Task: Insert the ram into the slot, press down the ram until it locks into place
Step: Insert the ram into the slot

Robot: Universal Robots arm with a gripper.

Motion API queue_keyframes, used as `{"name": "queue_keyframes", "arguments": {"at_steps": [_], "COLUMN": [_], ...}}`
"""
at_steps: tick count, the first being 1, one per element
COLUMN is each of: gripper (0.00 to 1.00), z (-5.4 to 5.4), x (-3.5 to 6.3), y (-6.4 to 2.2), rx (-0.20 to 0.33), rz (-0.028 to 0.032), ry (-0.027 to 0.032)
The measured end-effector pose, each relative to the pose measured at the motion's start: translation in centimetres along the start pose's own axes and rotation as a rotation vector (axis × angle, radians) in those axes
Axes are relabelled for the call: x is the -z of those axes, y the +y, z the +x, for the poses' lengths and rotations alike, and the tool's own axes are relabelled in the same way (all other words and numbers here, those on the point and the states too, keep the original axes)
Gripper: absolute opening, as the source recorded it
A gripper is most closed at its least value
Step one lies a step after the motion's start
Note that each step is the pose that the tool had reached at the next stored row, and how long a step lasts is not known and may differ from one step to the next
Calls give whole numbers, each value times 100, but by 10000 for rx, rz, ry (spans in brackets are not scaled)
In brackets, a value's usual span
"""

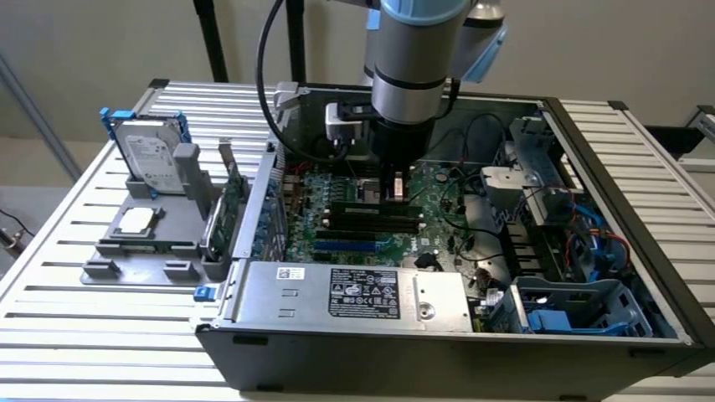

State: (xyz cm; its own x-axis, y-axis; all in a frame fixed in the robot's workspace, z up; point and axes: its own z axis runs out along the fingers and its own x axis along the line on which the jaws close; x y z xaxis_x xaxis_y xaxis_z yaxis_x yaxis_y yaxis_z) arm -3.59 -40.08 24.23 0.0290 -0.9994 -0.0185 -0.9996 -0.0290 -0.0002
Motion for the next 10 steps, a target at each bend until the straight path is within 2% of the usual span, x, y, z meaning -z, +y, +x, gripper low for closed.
{"name": "queue_keyframes", "arguments": {"at_steps": [10], "gripper": [13], "z": [-1], "x": [-66], "y": [0], "rx": [1], "rz": [8], "ry": [18]}}
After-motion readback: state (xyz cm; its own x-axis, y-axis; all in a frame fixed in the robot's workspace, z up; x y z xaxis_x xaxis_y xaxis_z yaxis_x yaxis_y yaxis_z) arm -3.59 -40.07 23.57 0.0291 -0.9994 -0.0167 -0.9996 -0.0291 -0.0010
